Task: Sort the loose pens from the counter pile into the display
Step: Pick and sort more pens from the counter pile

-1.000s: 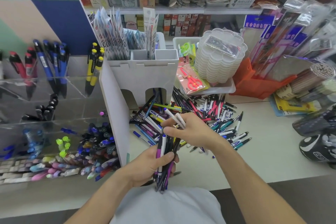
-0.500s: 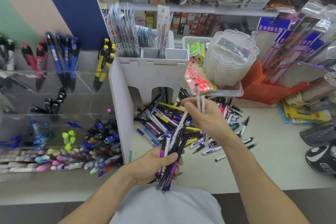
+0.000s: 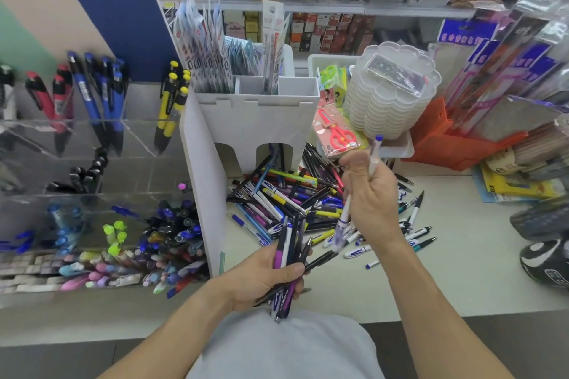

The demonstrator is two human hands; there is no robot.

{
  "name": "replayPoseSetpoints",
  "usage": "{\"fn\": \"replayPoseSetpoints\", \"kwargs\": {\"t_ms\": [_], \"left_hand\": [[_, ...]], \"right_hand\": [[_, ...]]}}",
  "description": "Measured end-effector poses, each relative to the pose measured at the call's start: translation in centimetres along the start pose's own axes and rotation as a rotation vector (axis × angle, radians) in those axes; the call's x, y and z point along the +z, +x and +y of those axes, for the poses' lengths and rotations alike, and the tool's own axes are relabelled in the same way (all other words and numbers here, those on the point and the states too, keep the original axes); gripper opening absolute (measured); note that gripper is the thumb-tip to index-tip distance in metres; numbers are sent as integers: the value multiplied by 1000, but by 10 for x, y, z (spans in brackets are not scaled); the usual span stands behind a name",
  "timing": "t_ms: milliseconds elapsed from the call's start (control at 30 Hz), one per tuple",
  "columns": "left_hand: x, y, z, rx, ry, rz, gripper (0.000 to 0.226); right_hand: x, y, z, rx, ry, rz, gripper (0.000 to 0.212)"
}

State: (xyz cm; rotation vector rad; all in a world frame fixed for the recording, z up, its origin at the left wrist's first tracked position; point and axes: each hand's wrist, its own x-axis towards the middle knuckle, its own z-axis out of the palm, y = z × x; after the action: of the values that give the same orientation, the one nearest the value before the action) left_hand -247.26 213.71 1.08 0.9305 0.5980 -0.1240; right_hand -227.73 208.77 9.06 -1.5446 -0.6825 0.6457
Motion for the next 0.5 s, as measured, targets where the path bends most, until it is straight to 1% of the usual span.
{"fn": "replayPoseSetpoints", "kwargs": {"t_ms": [33,100,167,200,300,433,500], "left_hand": [[0,0,0,5,7,4,38],[0,1,0,21,6,-8,31],[2,2,0,37,8,-13,22],[3,2,0,39,18,-6,20],[6,1,1,60,46,2,16],[6,-1,0,51,55,21,17],[4,-1,0,41,47,32,22]], "right_hand": [[-2,-1,1,40,-101,-74,36],[-1,-8,6,135,-377,-309,36],[4,-16,15,199,-529,-503,29],[8,-20,20,196,-584,-553,26],[14,-23,25,191,-718,-568,26],[12,-17,26,233,-687,-580,21],[9,-16,24,258,-643,-618,22]]}}
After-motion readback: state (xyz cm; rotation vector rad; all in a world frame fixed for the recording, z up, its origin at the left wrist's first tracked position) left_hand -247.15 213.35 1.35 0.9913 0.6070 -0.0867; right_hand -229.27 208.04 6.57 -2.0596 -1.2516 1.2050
